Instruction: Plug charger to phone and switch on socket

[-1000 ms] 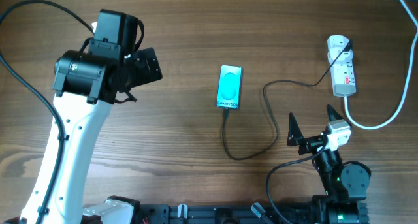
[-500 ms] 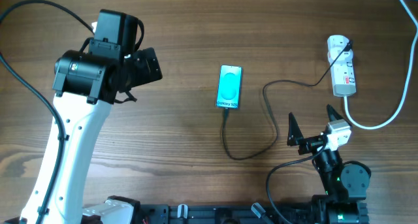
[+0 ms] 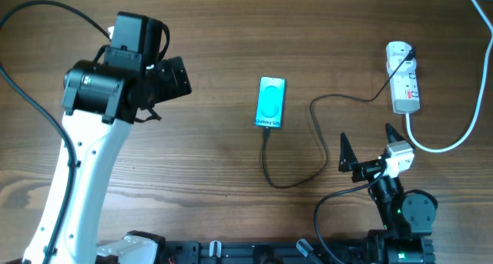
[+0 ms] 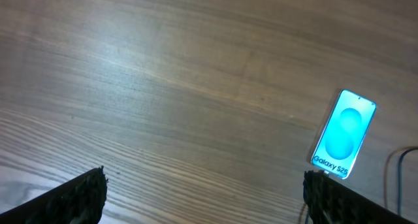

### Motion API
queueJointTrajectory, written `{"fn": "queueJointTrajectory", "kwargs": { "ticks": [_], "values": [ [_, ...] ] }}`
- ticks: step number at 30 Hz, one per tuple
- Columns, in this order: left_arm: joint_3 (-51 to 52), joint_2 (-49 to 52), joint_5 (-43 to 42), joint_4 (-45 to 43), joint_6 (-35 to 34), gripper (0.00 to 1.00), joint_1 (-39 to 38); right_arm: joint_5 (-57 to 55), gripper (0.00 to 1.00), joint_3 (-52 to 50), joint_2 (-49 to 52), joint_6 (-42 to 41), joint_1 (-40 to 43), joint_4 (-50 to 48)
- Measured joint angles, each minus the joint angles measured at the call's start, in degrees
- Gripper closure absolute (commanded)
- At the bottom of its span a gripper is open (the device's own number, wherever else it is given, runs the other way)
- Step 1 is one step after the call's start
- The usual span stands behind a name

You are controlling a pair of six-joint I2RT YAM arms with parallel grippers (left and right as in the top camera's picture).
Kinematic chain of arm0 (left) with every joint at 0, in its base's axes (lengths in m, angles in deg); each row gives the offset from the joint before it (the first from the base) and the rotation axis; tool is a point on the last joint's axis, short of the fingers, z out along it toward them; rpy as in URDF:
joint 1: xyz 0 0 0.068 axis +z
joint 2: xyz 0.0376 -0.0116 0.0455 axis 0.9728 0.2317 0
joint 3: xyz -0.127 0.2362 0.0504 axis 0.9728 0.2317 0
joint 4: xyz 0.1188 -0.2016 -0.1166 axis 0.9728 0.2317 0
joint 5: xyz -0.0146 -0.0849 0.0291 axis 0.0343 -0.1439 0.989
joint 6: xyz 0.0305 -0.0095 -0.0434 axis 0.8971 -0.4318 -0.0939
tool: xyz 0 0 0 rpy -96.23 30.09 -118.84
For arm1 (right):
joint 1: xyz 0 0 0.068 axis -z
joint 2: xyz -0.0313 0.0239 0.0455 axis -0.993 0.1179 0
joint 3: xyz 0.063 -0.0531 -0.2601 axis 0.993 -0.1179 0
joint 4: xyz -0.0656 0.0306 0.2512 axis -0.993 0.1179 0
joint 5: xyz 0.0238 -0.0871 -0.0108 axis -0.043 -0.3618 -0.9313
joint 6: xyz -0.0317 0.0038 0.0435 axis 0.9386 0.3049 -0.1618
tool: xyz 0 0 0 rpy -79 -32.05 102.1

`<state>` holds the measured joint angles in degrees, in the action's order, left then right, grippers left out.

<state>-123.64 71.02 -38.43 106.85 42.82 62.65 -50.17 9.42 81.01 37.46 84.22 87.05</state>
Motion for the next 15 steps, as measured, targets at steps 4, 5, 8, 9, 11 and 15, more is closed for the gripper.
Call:
{"fn": "queueJointTrajectory", "kwargs": {
  "ticks": [4, 5, 8, 9, 11, 15],
  "values": [
    [7.63, -6.45, -0.02, -8.2, -0.02, 0.0, 0.0, 0.0, 0.0, 0.0, -0.02, 0.0, 0.0, -0.02],
    [10.08, -8.15, -0.02, -10.27, -0.07, 0.0, 0.0, 0.0, 0.0, 0.0, 0.0, 0.0, 0.0, -0.2],
    [22.23, -15.61, -0.76, -14.05, -0.17, 0.0, 0.7, 0.0, 0.0, 0.0, -0.07, 0.0, 0.0, -0.24],
    [26.71, -18.21, -1.16, -13.42, -0.2, 0.0, 1.18, 0.02, 0.0, 0.0, -0.11, 0.0, 0.0, -0.22],
    [32.0, -21.73, -1.73, -13.11, -0.2, 0.0, 2.14, 0.02, 0.0, 0.0, -0.11, 0.0, 0.0, -0.22],
    [37.79, -28.7, -2.95, -15.89, 1.4, 0.0, 5.7, 0.0, 0.0, 0.0, -0.11, 0.0, 0.0, -0.24]
  ]
}}
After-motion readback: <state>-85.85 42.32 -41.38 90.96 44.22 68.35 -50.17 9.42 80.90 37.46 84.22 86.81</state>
